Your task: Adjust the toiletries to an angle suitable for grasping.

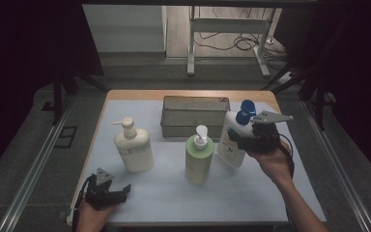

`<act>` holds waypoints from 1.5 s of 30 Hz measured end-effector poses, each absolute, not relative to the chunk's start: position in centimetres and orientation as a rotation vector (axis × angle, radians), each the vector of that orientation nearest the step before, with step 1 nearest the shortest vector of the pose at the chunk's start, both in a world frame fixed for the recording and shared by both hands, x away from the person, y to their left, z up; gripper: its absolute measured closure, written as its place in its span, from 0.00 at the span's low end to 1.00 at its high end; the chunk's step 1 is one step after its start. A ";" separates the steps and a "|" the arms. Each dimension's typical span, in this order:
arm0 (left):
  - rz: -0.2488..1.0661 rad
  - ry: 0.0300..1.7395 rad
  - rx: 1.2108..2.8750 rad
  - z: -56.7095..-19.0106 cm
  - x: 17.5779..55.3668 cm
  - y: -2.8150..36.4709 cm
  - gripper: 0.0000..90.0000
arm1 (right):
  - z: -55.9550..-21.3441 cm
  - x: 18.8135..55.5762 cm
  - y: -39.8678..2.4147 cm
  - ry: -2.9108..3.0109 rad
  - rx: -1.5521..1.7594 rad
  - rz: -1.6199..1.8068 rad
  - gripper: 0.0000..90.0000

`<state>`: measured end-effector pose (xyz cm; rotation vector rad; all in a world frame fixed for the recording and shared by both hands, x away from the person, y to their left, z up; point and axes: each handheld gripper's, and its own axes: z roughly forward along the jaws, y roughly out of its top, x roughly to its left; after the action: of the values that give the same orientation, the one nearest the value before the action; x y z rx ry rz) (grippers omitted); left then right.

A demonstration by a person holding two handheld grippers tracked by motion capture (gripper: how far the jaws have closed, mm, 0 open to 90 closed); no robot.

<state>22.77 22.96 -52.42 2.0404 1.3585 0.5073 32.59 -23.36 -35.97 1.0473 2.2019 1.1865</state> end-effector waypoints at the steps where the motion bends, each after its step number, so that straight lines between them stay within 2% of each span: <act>1: 0.507 1.358 2.040 -52.4 22.8 23.0 0.15 | -36.0 32.6 -23.4 2.202 1.047 1.186 0.44; 24: 0.506 1.358 2.041 -52.4 22.8 23.0 0.15 | -30.9 35.1 -21.8 2.183 1.027 1.223 0.44; 45: 0.505 1.358 2.041 -52.4 22.8 23.0 0.15 | -29.3 38.4 -19.1 2.162 1.004 1.210 0.44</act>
<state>22.78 22.97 -52.41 2.0408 1.3584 0.5050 38.43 -19.09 -29.35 1.0042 2.1624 1.2100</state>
